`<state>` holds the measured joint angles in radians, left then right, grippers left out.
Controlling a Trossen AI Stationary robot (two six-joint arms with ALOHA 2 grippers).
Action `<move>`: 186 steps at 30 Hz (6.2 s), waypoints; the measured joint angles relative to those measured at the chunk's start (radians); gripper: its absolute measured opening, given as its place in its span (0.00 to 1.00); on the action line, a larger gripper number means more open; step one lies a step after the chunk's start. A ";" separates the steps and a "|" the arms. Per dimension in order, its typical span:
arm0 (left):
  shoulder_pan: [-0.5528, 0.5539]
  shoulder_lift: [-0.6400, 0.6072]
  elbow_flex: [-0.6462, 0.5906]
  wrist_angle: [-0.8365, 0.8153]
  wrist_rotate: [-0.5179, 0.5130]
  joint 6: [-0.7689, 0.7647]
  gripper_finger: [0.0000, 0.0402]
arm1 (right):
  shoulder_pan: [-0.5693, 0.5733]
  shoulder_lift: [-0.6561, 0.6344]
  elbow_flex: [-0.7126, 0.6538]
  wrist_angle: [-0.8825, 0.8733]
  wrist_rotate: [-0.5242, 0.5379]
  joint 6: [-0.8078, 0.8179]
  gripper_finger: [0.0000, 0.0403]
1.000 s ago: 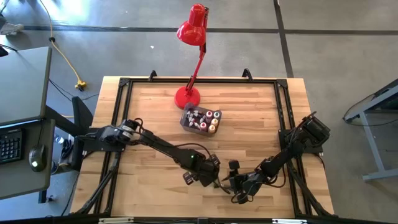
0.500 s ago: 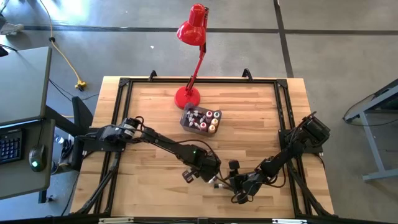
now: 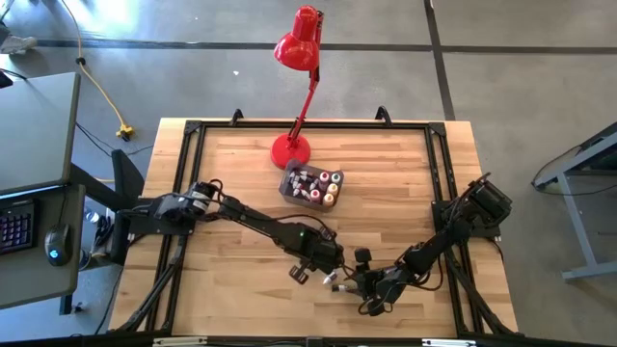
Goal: Pick & Place food coloring
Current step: Put the small pink food coloring bottle into the black bin, then put the small green food coloring bottle into the black bin
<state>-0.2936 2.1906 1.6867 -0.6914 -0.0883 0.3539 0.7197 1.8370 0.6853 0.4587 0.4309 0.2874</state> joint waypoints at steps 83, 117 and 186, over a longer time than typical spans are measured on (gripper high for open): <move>0.246 -0.276 0.002 -0.559 -0.385 -0.553 0.33 | -0.049 0.084 0.000 0.130 0.052 0.017 0.52; -0.178 -0.288 -0.472 0.614 -0.388 -1.023 0.33 | 0.059 0.160 0.129 0.060 0.158 0.108 0.52; -0.177 -0.472 0.246 -0.881 -1.048 -0.919 0.33 | -0.986 0.079 0.804 -0.968 -0.512 -0.503 0.19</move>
<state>-0.4706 1.7191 1.9327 -1.5723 -1.1366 -0.5650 -0.2660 1.9160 1.4890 -0.5098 -0.0811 -0.2152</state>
